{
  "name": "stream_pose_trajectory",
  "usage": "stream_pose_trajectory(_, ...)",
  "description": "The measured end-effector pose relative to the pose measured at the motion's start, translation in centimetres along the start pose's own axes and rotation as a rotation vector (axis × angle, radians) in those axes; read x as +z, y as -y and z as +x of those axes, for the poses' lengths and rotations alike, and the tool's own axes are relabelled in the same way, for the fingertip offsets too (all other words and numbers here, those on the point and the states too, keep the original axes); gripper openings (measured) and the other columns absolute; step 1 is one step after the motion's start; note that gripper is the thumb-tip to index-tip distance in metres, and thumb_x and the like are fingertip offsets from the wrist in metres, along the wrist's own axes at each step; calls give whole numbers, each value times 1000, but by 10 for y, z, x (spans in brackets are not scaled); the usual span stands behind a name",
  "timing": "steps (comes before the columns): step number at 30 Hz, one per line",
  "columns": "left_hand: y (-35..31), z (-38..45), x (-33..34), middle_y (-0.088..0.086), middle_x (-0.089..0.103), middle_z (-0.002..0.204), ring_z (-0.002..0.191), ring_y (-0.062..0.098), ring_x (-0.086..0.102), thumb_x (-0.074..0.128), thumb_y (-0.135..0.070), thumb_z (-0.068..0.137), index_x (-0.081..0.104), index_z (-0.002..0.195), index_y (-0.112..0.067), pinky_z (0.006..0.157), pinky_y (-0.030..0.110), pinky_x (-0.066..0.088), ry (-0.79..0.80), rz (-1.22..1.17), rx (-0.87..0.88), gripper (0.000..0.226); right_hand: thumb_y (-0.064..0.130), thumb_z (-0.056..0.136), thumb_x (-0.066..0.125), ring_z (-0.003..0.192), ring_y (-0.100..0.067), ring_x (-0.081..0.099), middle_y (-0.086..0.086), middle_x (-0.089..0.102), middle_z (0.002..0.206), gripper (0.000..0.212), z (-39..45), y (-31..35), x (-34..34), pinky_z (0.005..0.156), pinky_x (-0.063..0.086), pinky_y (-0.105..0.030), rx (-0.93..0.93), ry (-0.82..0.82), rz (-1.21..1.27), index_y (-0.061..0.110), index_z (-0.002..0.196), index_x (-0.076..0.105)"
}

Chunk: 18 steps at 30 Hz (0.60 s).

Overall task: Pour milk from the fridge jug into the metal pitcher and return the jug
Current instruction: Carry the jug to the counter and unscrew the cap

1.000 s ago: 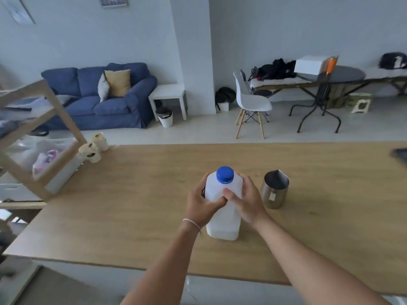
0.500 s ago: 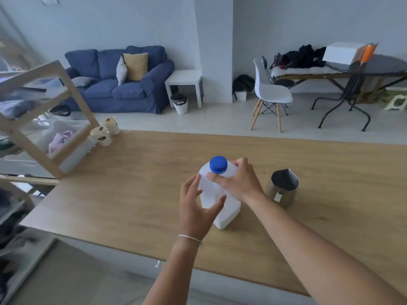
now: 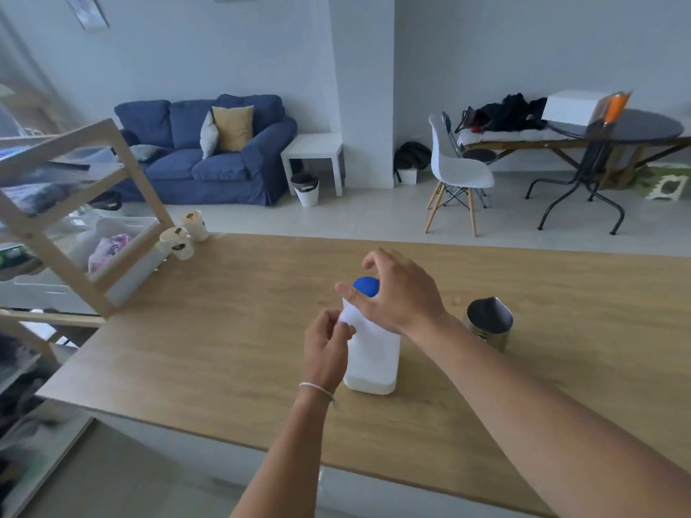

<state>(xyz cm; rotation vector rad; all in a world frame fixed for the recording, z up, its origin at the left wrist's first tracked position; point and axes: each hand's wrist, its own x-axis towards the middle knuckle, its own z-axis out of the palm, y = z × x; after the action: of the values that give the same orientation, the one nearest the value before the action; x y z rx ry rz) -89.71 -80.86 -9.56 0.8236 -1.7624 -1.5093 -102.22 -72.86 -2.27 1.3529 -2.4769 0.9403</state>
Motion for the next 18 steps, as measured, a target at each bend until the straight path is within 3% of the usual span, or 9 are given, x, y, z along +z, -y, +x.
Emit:
stream_pose_trajectory(2, -1, 3, 7, 5, 49, 59, 57, 12, 43, 45, -25, 81, 47, 68, 6, 57, 23, 37, -16, -96, -70, 34, 84, 76, 51, 72, -21, 58, 10, 56, 84, 61, 11, 5, 2, 60, 39, -30, -38, 70, -119, 23, 84, 55)
stream_pose_trajectory(4, -1, 7, 13, -4, 36, 52, 50, 8, 34, 42, -33, 102, 44, 64, -1, 52, 19, 36, -9, -88, -102, 49, 85, 74, 50, 62, -24, 53, 8, 48, 68, 63, 16, 5, 4, 56, 34, -30, -52, 96, -196, 22, 68, 47)
stream_pose_trajectory(6, 0, 11, 18, -6, 31, 51, 49, 10, 30, 33, -41, 108, 43, 63, -3, 49, 19, 31, -22, -8, -85, 60, 84, 71, 49, 52, -24, 48, 10, 40, 56, 64, 16, 3, 5, 51, 28, -28, -75, 62, -229, 22, 61, 39)
stream_pose_trajectory(10, 3, 17, 22, 10, 32, 53, 52, 19, 31, 33, -32, 108, 35, 55, 2, 47, 24, 27, -100, 59, -63, 63, 69, 76, 54, 48, -27, 47, 8, 39, 49, 54, 16, -3, 10, 47, 25, -27, -162, 34, -233, 17, 66, 46)
stream_pose_trajectory(13, 1, 17, 25, 12, 34, 57, 54, 21, 29, 39, -35, 101, 33, 57, 11, 45, 22, 26, -128, -5, -59, 64, 65, 77, 53, 48, -27, 49, 5, 47, 51, 52, 20, -6, 11, 48, 26, -27, -201, 52, -193, 15, 67, 49)
stream_pose_trajectory(18, 2, 24, 27, 13, 33, 55, 54, 23, 28, 41, -35, 83, 32, 53, 11, 43, 23, 26, -175, -82, -71, 55, 58, 79, 61, 45, -25, 39, 5, 38, 48, 51, 23, -8, 10, 45, 22, -26, -239, 76, -134, 13, 62, 44)
